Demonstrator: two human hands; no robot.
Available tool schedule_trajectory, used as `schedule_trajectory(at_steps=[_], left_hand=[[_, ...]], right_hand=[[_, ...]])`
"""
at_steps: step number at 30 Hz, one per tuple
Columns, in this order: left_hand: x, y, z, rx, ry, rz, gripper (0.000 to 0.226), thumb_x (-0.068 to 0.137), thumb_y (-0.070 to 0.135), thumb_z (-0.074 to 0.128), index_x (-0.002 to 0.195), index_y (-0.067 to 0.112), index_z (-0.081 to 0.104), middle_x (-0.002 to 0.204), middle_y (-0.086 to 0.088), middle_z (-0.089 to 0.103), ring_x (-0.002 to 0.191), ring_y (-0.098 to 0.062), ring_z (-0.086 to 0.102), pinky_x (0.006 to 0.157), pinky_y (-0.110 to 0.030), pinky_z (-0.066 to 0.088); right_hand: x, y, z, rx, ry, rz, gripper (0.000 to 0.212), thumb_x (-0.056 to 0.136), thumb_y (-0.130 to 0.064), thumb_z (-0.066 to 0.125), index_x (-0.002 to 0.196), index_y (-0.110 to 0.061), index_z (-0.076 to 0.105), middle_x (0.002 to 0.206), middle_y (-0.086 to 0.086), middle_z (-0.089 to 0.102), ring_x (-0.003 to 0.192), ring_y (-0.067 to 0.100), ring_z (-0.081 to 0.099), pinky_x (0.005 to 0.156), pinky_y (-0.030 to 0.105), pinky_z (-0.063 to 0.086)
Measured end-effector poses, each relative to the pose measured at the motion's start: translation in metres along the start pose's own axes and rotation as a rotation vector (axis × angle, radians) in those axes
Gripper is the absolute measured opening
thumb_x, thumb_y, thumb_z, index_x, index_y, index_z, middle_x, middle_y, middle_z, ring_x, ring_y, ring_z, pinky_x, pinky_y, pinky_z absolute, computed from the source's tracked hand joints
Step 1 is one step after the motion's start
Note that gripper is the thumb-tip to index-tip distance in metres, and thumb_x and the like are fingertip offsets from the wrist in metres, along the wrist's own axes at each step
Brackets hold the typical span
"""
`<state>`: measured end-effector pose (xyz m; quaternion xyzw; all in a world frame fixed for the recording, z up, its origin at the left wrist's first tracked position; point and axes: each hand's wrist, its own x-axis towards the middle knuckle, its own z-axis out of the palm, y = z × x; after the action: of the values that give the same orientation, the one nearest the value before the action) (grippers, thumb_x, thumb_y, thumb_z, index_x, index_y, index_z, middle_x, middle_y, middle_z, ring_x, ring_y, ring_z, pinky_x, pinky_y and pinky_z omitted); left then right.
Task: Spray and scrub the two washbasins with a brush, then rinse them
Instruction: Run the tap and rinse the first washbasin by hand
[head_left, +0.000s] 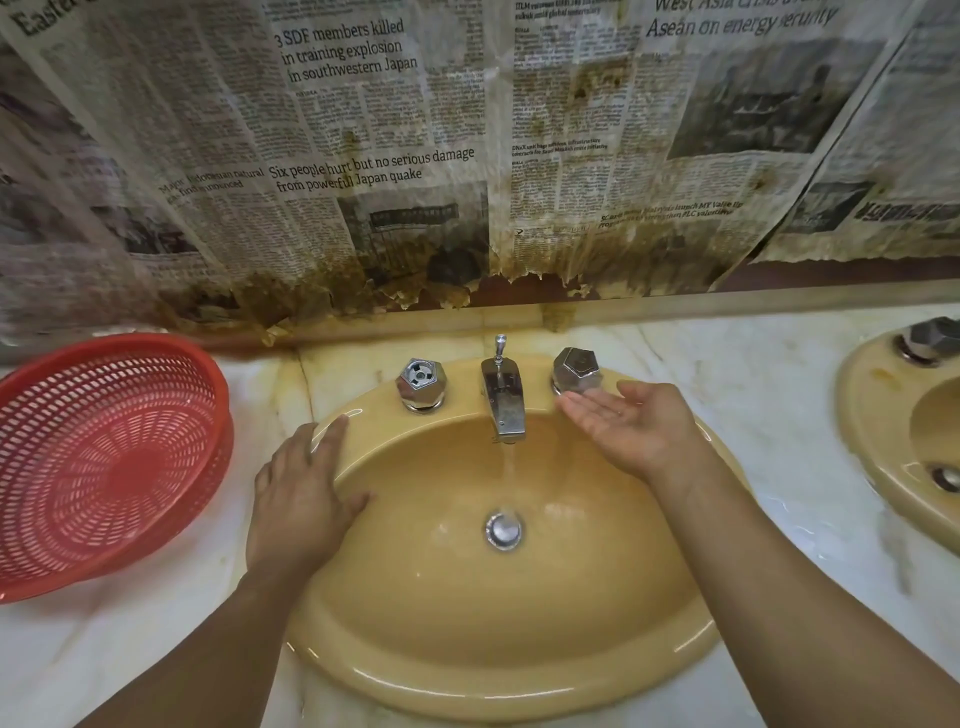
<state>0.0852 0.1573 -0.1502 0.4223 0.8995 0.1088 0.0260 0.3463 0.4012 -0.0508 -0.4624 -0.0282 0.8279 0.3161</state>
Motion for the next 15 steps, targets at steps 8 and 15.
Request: schedule_trajectory(at_steps=[8, 15], left_hand=[[0.0, 0.002, -0.002, -0.001, 0.002, -0.005, 0.1, 0.079, 0.053, 0.081, 0.16, 0.031, 0.027, 0.157, -0.009, 0.036, 0.144, -0.031, 0.033, 0.115, -0.05, 0.031], [-0.001, 0.002, -0.003, -0.012, -0.009, -0.008, 0.1, 0.079, 0.054, 0.08, 0.16, 0.034, 0.026, 0.158, -0.008, 0.034, 0.144, -0.031, 0.032, 0.116, -0.05, 0.031]], right_hand=[[0.005, 0.079, -0.032, -0.113, 0.085, 0.208, 0.045, 0.109, -0.029, 0.04, 0.117, 0.011, 0.059, 0.114, 0.029, 0.066, 0.108, 0.041, 0.062, 0.099, 0.047, 0.049], [0.005, 0.096, -0.016, -0.073, -0.001, 0.259, 0.032, 0.105, -0.021, 0.05, 0.107, 0.005, 0.067, 0.084, 0.019, 0.072, 0.069, 0.028, 0.07, 0.058, 0.033, 0.062]])
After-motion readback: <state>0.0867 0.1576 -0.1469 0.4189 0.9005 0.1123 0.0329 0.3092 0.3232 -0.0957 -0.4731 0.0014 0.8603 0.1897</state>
